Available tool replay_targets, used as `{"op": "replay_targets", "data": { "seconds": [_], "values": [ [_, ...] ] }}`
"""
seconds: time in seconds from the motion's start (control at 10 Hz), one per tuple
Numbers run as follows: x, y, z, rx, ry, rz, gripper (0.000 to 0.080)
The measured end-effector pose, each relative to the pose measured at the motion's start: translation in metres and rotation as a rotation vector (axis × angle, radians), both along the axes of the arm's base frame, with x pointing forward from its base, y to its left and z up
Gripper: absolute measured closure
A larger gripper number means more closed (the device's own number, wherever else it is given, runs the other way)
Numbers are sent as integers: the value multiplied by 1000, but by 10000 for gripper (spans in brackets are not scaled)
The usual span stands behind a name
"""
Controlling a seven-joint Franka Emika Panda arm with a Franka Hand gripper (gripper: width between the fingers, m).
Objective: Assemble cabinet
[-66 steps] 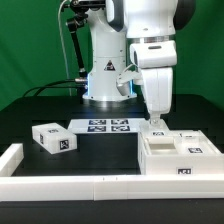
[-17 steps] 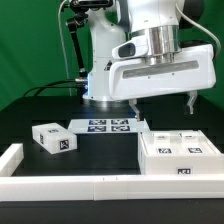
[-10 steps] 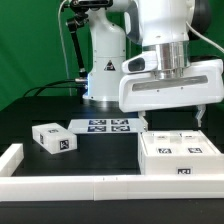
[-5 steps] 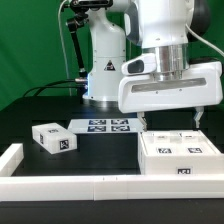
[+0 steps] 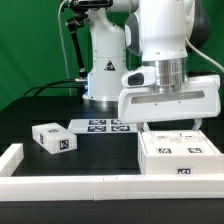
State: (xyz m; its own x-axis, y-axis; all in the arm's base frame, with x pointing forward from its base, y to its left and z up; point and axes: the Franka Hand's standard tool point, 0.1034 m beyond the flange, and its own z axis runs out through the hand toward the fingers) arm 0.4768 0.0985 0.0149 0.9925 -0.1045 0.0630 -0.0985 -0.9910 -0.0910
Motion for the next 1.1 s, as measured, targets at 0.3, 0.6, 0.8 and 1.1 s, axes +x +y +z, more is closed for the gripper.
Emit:
{"op": "replay_targets", "data": {
  "seconds": [0.3,0.6,0.8,1.1],
  "values": [
    [1,-2,-8,-2,-11,34,3],
    [3,-6,-9,-7,-20,50,3],
    [8,-8,-9,-7,-27,48,3],
    [20,-12,-4,-7,-46,66,3]
  ]
}}
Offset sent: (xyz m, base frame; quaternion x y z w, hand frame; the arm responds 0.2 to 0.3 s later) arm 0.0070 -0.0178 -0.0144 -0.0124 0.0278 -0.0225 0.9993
